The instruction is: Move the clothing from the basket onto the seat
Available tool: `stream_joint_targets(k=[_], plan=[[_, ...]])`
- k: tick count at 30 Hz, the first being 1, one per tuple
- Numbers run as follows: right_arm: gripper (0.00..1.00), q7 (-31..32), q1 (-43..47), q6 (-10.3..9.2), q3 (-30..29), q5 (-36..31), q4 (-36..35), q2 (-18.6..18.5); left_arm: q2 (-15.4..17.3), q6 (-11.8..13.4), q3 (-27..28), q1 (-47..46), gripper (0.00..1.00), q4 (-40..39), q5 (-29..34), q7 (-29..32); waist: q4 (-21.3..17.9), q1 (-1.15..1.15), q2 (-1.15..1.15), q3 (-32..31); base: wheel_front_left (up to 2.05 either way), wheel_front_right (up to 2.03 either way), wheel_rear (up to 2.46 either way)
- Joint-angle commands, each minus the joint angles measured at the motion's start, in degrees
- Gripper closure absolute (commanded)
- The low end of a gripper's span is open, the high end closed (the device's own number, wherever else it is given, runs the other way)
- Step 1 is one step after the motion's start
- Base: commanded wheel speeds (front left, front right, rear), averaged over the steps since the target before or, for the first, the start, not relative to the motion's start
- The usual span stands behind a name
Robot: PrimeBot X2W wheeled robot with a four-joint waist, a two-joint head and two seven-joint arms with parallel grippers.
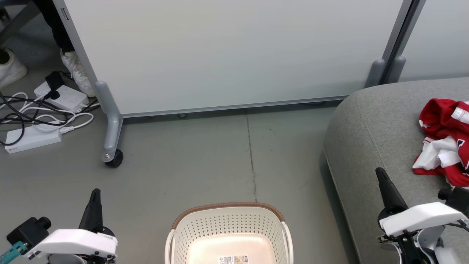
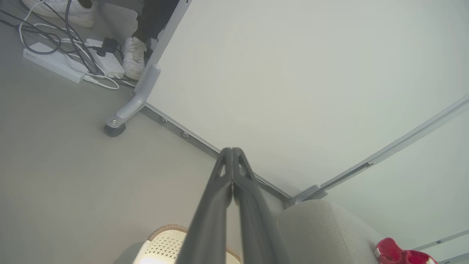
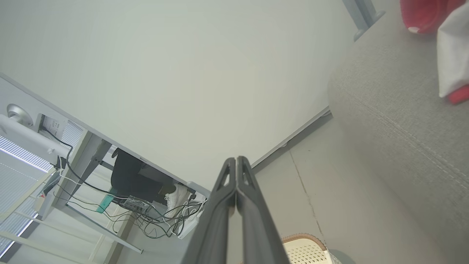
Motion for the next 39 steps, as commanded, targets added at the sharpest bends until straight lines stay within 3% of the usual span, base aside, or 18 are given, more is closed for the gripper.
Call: stream_joint_targets(k=[1,39], plan=[[1.0,0.34,-2.07,0.06,-0.01,2.53,0.14,-0.54,-0.01,-0.62,1.26,-2.24,1.0,-0.34,-2.07,0.5,-0.07,0.0,0.0,0.04,0.0,0.0,0.0],[1.0,1.98,-9.12,0.09,0.4,24.86,7.87,-0.79,-3.49,-5.02,9.2,-6.72,1.0,2.16,-21.22,6.5,-1.22,0.0,0.0,0.77,0.0,0.0,0.0]])
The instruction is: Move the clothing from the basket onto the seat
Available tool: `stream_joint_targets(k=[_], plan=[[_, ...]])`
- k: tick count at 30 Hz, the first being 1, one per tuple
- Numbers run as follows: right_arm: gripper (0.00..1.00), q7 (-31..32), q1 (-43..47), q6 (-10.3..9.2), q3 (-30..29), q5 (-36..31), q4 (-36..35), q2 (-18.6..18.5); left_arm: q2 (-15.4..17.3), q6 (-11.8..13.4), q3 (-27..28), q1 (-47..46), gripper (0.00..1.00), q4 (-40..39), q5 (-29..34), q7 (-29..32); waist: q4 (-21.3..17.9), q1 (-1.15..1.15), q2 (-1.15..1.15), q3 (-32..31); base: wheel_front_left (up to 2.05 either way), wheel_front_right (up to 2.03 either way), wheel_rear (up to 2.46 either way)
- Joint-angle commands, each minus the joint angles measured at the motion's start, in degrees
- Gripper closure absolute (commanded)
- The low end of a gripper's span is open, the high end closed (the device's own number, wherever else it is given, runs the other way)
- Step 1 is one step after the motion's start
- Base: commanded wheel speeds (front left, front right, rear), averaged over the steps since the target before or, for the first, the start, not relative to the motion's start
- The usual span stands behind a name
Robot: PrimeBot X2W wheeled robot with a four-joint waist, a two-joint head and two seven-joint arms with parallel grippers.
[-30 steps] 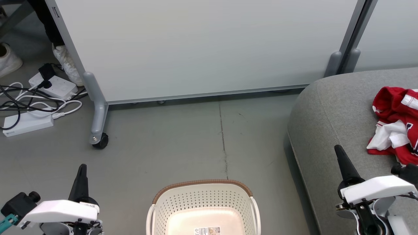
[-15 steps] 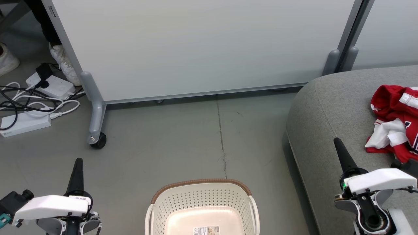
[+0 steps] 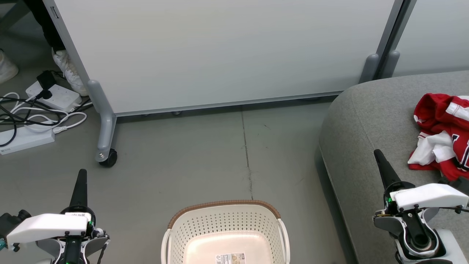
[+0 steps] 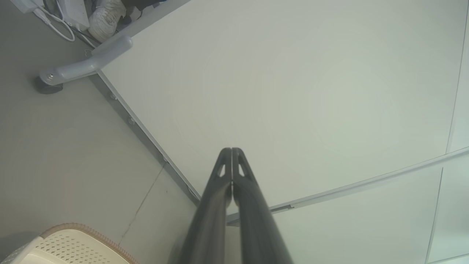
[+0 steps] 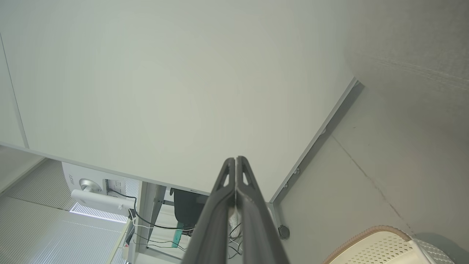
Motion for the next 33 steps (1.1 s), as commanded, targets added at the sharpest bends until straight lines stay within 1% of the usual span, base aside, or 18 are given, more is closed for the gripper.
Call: stream_joint_targets(k=[1,12,33], plan=[[1.0,0.35,-1.35,0.1,0.07,1.63,0.21,-0.55,-0.03,-0.6,0.76,-1.58,1.0,-0.12,-1.2,0.45,-0.05,0.0,0.0,0.03,0.0,0.0,0.0],[1.0,0.75,-3.05,0.11,0.18,7.39,2.24,-0.6,-0.87,-1.79,2.85,-2.7,1.0,0.54,-6.17,2.02,-0.42,0.0,0.0,0.27,0.0,0.0,0.0],[1.0,1.39,-5.86,0.13,0.33,15.83,5.13,-0.69,-2.19,-3.34,5.84,-4.52,1.0,1.5,-13.4,4.34,-1.04,0.0,0.0,0.66,0.0,0.0,0.0]])
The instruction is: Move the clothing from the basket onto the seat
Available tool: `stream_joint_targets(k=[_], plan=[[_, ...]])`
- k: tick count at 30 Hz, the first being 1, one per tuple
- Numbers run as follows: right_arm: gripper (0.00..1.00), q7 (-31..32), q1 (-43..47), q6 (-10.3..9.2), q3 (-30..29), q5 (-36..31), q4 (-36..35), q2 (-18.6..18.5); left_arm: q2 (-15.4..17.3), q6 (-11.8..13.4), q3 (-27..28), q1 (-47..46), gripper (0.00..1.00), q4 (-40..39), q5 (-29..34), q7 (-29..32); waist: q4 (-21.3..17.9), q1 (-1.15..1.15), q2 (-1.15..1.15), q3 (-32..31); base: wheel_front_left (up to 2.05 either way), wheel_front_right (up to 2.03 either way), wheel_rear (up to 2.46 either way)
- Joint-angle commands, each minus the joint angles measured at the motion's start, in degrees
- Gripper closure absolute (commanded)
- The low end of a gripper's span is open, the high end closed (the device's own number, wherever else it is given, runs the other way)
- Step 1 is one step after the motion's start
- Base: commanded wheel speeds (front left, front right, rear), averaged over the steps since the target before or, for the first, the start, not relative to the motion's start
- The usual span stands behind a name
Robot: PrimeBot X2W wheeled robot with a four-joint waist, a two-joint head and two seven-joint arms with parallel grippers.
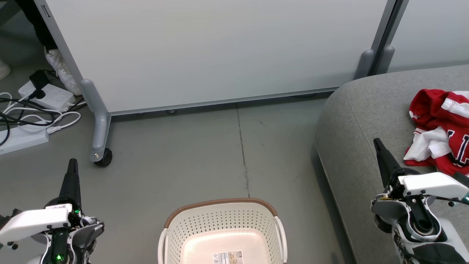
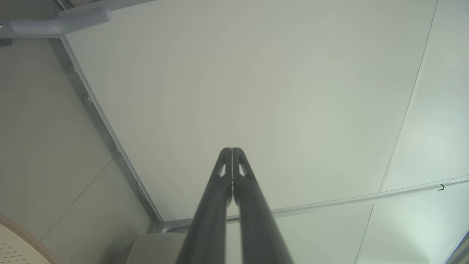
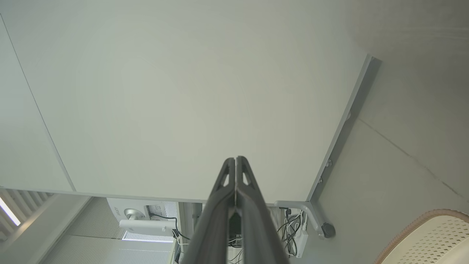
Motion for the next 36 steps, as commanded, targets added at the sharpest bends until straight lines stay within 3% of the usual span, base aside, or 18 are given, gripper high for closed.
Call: stream_joint_targets(k=[1,12,36], plan=[[1.0,0.38,-1.08,0.13,0.1,1.09,0.15,-0.52,0.19,-0.49,0.46,-1.23,1.0,0.02,-1.0,0.25,-0.03,0.0,0.0,0.02,0.0,0.0,0.0],[1.0,0.68,-2.21,0.14,0.16,5.16,1.69,-0.57,-0.53,-1.24,1.97,-2.21,1.0,0.53,-4.53,1.4,-0.37,0.0,0.0,0.24,0.0,0.0,0.0],[1.0,0.57,-2.07,0.14,0.15,5.0,1.59,-0.57,-0.54,-1.24,1.93,-1.98,1.0,0.51,-4.29,1.4,-0.38,0.0,0.0,0.24,0.0,0.0,0.0]])
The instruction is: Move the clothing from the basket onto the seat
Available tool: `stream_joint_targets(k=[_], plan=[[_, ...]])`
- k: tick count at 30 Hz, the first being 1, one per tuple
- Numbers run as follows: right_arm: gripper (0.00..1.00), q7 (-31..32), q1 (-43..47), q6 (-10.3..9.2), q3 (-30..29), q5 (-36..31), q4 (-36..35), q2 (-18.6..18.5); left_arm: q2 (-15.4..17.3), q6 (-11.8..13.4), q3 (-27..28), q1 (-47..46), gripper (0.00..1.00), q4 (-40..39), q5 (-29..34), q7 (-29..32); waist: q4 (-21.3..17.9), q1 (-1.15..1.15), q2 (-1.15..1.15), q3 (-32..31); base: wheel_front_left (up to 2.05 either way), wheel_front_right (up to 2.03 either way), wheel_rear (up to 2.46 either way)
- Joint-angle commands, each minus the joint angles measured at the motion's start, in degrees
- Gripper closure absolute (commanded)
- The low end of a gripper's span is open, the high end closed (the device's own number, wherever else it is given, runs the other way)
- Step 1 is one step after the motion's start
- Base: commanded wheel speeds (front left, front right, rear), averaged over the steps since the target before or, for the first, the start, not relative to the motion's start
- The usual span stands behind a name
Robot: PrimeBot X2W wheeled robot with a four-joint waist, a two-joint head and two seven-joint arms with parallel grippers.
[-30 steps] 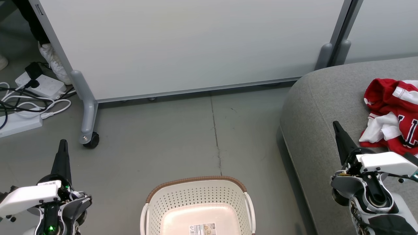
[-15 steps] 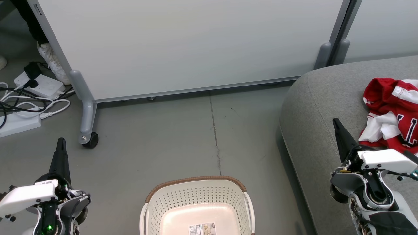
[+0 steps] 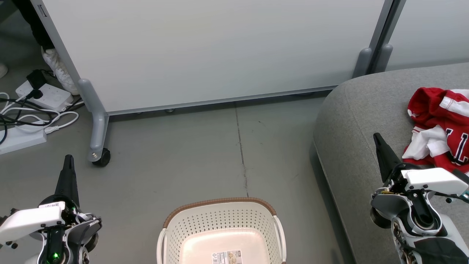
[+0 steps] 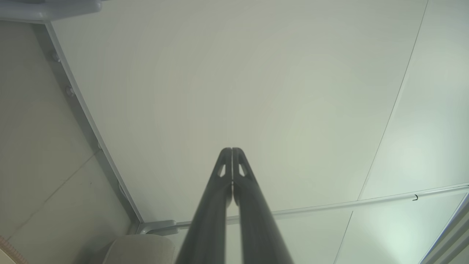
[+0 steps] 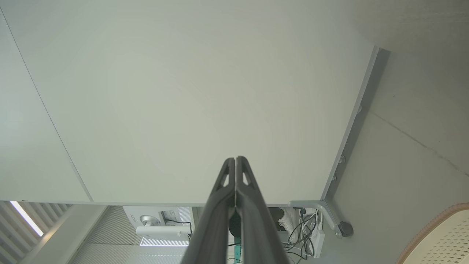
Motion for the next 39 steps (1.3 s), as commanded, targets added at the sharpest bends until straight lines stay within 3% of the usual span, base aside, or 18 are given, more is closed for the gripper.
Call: stream_joint_targets(k=[1,39], plan=[[1.0,0.11,-0.19,0.14,0.06,0.24,0.11,-0.52,0.13,-0.31,0.16,-0.88,1.0,0.09,-0.34,0.12,0.0,0.0,0.0,0.0,0.0,0.0,0.0],[1.0,0.1,-0.19,0.14,0.08,0.25,0.1,-0.53,0.08,-0.31,0.23,-0.88,1.0,0.08,-0.23,0.19,0.0,0.0,0.0,0.0,0.0,0.0,0.0]])
